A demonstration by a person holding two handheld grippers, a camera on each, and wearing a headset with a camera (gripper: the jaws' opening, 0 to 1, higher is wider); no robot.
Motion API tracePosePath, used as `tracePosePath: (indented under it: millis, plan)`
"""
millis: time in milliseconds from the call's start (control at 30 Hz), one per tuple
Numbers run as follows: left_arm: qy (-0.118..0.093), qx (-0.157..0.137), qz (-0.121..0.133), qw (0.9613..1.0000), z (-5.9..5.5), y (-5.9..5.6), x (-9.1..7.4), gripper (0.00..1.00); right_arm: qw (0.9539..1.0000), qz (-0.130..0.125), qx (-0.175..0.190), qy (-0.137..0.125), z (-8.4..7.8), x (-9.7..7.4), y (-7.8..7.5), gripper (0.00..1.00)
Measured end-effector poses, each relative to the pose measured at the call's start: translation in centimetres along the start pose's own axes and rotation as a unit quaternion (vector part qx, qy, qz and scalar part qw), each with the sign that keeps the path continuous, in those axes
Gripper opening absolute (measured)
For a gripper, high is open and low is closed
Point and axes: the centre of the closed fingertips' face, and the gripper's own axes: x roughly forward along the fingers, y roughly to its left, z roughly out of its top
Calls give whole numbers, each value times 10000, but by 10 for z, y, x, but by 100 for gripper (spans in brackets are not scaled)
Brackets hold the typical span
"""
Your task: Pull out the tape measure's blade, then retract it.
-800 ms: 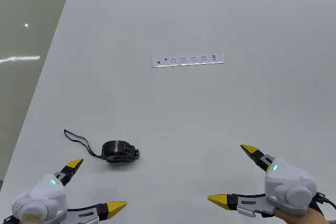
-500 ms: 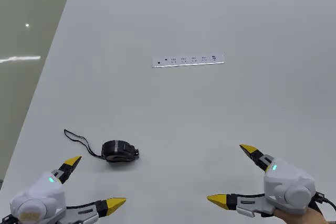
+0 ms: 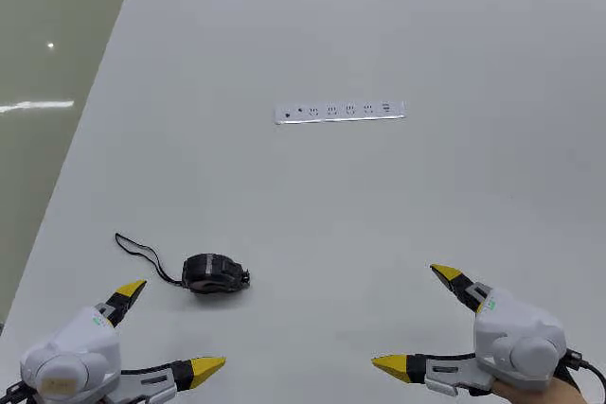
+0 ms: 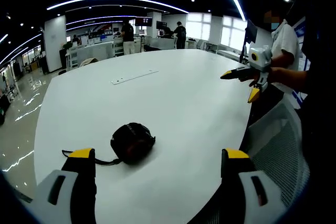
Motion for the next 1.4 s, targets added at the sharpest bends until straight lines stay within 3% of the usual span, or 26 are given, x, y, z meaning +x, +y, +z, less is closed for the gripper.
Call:
tracePosePath:
  millis: [667, 1400]
  plan:
    - [99, 257, -19, 9996, 3, 2, 2, 99, 9999, 104, -75, 6, -1, 0, 2, 99]
    - [447, 775, -295, 9956, 5, 7, 14, 85, 9981, 432, -442, 72, 2, 5, 3, 92]
